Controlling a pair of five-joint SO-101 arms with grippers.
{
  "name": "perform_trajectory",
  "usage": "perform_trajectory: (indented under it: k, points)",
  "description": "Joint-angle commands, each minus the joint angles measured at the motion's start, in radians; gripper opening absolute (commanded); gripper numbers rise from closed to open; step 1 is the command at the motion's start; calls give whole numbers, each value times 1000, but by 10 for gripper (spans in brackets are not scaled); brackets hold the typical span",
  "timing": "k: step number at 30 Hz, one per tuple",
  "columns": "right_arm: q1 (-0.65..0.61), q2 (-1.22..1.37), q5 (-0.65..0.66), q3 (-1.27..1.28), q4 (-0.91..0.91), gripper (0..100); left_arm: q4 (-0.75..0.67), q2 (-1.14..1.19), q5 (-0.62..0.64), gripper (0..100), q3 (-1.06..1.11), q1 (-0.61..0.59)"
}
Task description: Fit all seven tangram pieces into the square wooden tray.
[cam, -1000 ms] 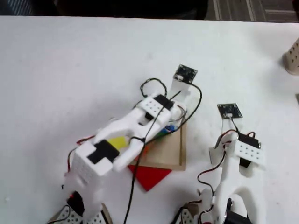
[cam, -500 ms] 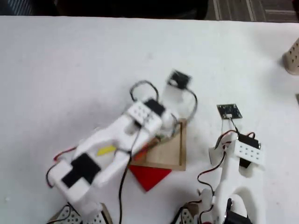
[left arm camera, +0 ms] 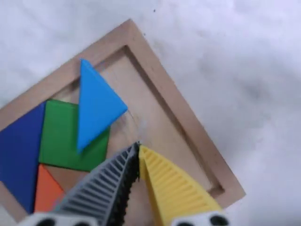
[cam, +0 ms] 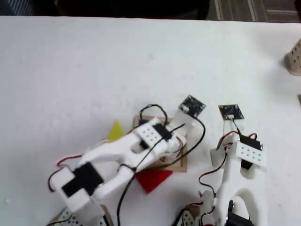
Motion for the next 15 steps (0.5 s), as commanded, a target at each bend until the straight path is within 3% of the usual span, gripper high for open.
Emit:
perform_trajectory:
  k: [1, 15]
  points:
    - [-7, -30, 11, -3, -12, 18, -9, 25, -6, 20, -87, -61]
    - [-8, -30, 12, -3, -12, 18, 34, -21, -14, 21, -87, -77]
